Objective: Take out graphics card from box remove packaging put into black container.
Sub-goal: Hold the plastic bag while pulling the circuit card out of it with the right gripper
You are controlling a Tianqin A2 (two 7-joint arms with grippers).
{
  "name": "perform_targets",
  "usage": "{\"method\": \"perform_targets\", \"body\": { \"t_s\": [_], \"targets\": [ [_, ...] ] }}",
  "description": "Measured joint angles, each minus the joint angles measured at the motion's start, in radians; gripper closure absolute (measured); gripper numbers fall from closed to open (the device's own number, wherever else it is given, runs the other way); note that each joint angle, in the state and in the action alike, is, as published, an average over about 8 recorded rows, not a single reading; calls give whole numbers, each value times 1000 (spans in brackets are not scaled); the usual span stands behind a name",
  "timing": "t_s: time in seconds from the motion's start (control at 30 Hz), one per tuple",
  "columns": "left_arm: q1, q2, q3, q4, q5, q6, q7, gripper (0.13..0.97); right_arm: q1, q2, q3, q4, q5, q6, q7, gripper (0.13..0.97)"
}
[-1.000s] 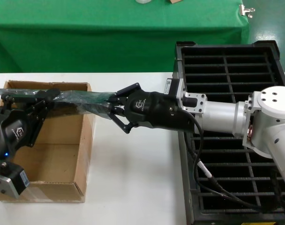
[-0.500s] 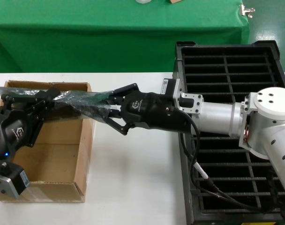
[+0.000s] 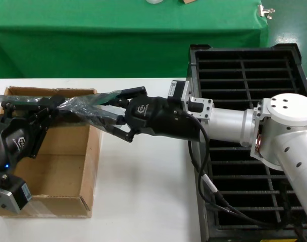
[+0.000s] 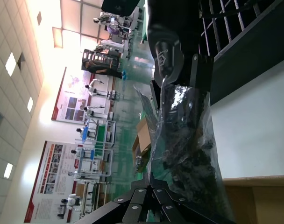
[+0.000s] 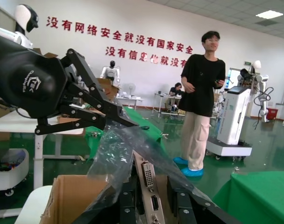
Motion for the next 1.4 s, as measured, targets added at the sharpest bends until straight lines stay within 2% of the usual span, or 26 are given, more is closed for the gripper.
{"method": "perform_targets", "body": {
  "t_s": [0.23, 0.5, 0.77, 1.4],
  "targets": [
    [0, 0, 0, 0, 0, 0, 0, 958, 9, -14, 8, -29, 1, 4, -5, 825],
    [0, 0, 0, 0, 0, 0, 0, 958, 8, -20, 12, -32, -1, 6, -3, 900],
    [0, 0, 0, 0, 0, 0, 0, 958, -3, -13, 13, -9, -2, 2, 7, 906],
    [0, 0, 0, 0, 0, 0, 0, 958, -120, 121, 7, 342, 22, -1, 114, 907]
  ]
}}
